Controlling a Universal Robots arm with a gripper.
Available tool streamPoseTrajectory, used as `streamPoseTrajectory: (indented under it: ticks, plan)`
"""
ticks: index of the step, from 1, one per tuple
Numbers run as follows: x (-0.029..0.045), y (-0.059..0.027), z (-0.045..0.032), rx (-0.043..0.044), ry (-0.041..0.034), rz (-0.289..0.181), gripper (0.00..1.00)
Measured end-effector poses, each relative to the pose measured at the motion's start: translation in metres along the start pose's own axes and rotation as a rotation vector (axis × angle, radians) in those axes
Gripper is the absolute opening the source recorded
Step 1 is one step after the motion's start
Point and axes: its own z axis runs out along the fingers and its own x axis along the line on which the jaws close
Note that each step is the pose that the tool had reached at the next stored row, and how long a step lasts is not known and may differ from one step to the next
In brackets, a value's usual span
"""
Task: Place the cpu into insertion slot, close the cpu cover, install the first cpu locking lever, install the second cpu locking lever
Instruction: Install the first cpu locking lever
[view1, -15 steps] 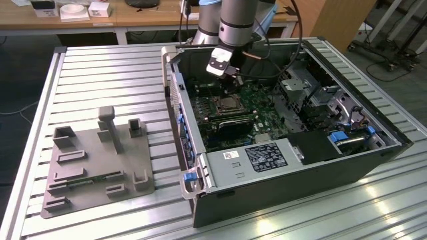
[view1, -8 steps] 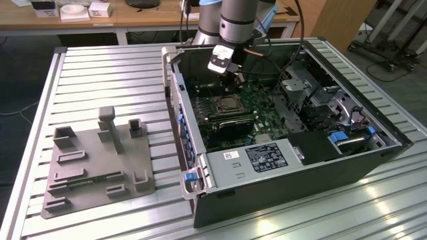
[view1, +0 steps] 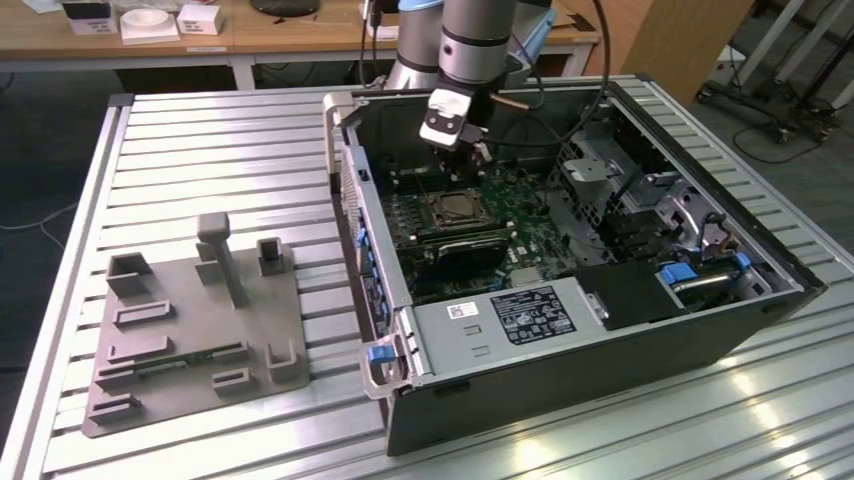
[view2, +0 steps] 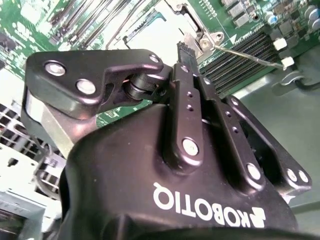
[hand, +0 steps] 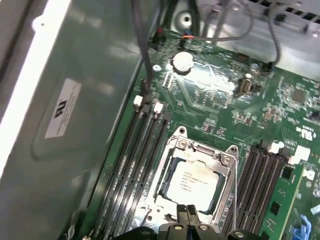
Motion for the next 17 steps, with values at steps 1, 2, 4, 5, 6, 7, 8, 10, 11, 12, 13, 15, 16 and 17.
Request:
streamPoseTrajectory:
  ticks: [1,2,4,5,6,7,8,10,11,12,13,15,16,17]
  plan:
    - [0.0,0.0,0.0,-0.0007,0.0003,-0.018,0.1]
    - [0.0,0.0,0.0,-0.0013,0.0006,-0.036,0.1]
    - [0.0,0.0,0.0,-0.0025,0.0011,-0.072,0.1]
    - [0.0,0.0,0.0,-0.0032,0.0015,-0.091,0.1]
    - [0.0,0.0,0.0,-0.0039,0.0018,-0.109,0.1]
    - [0.0,0.0,0.0,-0.0046,0.0021,-0.127,0.1]
    - [0.0,0.0,0.0,-0.0052,0.0024,-0.145,0.1]
    - [0.0,0.0,0.0,-0.0065,0.0029,-0.181,0.1]
    - [0.0,0.0,0.0,-0.0072,0.0031,-0.199,0.1]
    - [0.0,0.0,0.0,-0.0078,0.0034,-0.217,0.1]
    - [0.0,0.0,0.0,-0.0085,0.0037,-0.235,0.1]
    - [0.0,0.0,0.0,-0.0096,0.0042,-0.268,0.1]
    - [0.0,0.0,0.0,-0.01,0.0044,-0.28,0.1]
    - [0.0,0.0,0.0,-0.0104,0.0046,-0.291,0.1]
